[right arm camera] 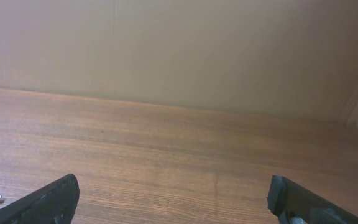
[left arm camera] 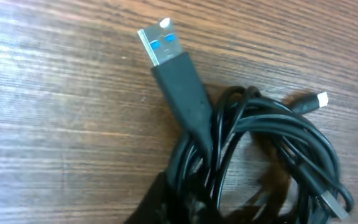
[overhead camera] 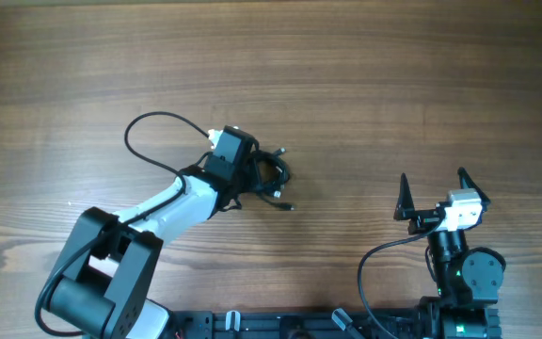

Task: Untangle cables
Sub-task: 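Reach the left gripper to the black cable bundle and grasp it, then lift the bundle with the left gripper and bring the right gripper toward it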

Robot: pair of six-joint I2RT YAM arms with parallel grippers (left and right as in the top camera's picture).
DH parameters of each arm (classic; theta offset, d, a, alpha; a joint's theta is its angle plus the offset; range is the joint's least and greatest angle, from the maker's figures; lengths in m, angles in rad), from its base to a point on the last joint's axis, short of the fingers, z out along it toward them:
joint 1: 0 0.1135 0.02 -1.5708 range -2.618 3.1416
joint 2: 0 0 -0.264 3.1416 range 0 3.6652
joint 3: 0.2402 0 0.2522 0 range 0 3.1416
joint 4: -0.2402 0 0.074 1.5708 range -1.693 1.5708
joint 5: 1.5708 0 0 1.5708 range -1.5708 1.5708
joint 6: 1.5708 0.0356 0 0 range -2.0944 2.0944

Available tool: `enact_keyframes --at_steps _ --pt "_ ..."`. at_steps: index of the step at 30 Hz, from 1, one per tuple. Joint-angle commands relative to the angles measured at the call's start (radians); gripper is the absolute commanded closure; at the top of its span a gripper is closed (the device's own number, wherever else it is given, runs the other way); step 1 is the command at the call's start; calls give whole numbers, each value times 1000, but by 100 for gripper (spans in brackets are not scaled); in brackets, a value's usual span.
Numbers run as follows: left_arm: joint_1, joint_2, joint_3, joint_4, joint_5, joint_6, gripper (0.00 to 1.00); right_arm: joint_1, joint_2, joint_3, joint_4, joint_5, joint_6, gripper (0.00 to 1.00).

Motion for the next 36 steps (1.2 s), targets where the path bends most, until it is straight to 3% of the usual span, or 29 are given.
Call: enact_keyframes --at_steps 1,6,15,17,19,21,23,26,29,30,31,34,36 --pt "-1 10 -16 -78 -72 5 96 -5 -6 -1 4 3 -14 0" --pt "49 -167 28 -230 -124 104 96 -5 -6 -1 4 3 -13 0" --pt "54 -539 34 -274 -114 292 96 -5 -6 -1 5 3 -18 0" --pt "54 -578 34 -277 -64 374 96 -5 -6 -1 21 17 -134 0" --pt "54 -598 34 -278 21 449 96 -5 -6 -1 6 -28 -145 0" --pt "54 -599 34 -276 105 489 96 -5 -3 -1 10 -55 -36 0" --pt "54 -599 34 -266 126 488 96 -5 -2 -1 18 -150 244 0" --pt "54 -599 34 -245 127 487 96 -5 3 -1 29 -303 825 0" --pt "54 -604 34 -224 127 486 96 -5 14 -1 30 -348 1167 0" --pt "54 -610 34 -215 127 481 96 -5 23 -1 33 -363 1226 0" --pt "54 -617 34 -208 128 479 96 -5 29 -1 35 -371 1189 0" --pt "54 -650 34 -182 127 445 96 -5 54 1 34 -502 888 0" --pt "54 -673 34 -181 127 423 96 -5 80 17 11 -536 870 0"
